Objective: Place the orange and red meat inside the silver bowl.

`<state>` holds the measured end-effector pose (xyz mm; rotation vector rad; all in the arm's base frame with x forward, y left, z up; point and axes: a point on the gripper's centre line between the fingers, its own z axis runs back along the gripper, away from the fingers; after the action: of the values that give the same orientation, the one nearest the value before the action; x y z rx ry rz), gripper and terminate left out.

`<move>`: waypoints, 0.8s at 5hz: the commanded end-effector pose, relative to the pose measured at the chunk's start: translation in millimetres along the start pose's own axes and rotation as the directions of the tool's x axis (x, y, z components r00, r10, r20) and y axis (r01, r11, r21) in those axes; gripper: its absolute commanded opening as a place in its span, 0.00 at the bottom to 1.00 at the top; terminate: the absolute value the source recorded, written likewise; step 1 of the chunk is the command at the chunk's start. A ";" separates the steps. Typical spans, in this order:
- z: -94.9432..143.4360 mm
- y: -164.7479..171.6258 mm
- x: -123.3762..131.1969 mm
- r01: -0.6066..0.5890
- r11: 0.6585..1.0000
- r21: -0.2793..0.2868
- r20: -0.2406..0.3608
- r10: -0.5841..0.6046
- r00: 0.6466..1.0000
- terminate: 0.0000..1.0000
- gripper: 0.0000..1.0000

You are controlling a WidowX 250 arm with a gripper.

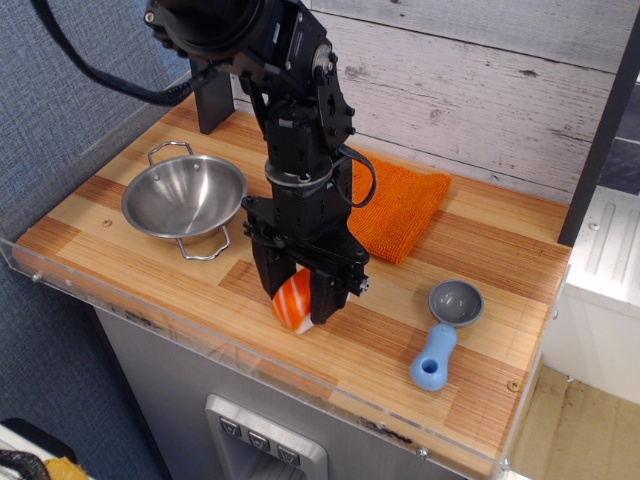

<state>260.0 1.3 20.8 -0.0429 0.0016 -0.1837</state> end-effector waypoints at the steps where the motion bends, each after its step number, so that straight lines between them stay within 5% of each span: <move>1: 28.3 2.1 9.2 -0.059 0.998 0.020 0.084 0.058 0.995 0.00 0.00; 3: 87.1 25.5 18.5 -0.142 0.990 0.006 0.174 0.138 0.975 0.00 0.00; 4: 92.7 57.1 16.0 -0.193 0.981 -0.004 0.168 0.191 0.967 0.00 0.00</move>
<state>285.1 59.2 100.6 -0.0546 -0.1273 0.0219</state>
